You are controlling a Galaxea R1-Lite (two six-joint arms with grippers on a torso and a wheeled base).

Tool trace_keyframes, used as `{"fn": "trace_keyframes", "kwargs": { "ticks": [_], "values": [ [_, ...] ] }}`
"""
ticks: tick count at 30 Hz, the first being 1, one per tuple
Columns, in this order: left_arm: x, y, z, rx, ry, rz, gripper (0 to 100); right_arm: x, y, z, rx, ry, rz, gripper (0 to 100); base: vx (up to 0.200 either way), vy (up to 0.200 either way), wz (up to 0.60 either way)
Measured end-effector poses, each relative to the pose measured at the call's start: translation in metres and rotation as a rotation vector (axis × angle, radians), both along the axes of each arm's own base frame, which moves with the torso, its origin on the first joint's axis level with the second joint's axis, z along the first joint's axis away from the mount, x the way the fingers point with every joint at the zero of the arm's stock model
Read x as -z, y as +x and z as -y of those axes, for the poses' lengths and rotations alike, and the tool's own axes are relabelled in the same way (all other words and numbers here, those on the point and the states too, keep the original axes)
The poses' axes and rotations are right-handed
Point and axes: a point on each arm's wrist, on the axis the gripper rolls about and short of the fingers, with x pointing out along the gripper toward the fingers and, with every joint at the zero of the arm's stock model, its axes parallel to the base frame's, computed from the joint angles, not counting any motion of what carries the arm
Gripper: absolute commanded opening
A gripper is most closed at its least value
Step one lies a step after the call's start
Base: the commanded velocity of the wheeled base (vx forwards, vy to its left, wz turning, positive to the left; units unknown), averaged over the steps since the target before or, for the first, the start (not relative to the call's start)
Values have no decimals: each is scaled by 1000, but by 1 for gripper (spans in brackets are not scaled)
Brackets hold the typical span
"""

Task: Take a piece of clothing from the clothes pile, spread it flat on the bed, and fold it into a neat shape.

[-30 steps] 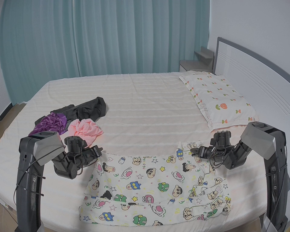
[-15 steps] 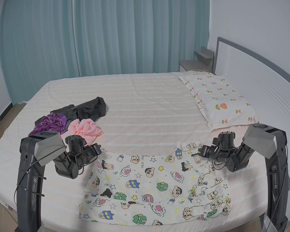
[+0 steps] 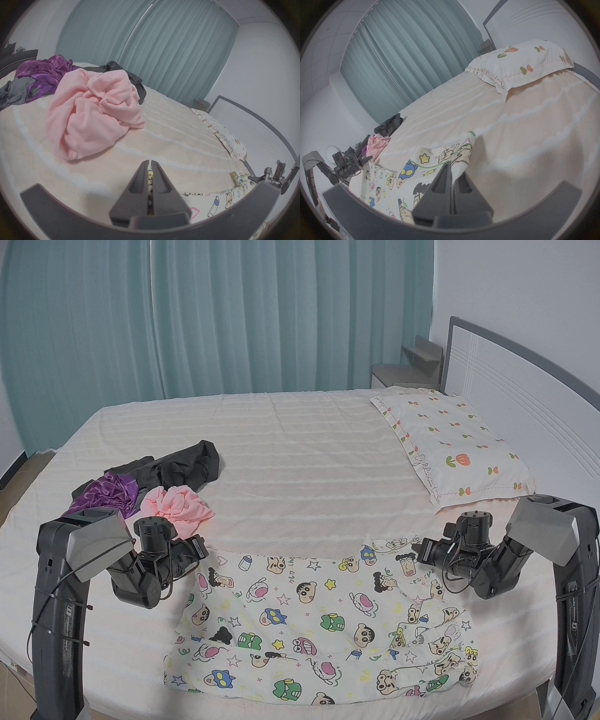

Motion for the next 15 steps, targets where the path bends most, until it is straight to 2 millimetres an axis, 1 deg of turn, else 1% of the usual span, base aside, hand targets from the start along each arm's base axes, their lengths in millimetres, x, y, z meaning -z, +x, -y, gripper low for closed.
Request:
{"fn": "trace_keyframes", "kwargs": {
  "ticks": [4,8,15],
  "values": [
    [-5,-10,0,14,-5,-18,0,-6,-11,1,-31,23,5,0,0,0,0],
    [-11,-24,0,59,-23,-30,0,-11,-22,3,-54,39,23,0,0,0,0],
    [-27,-47,-1,96,-37,10,0,-16,-42,9,-76,56,32,0,0,0,0]
  ]
}}
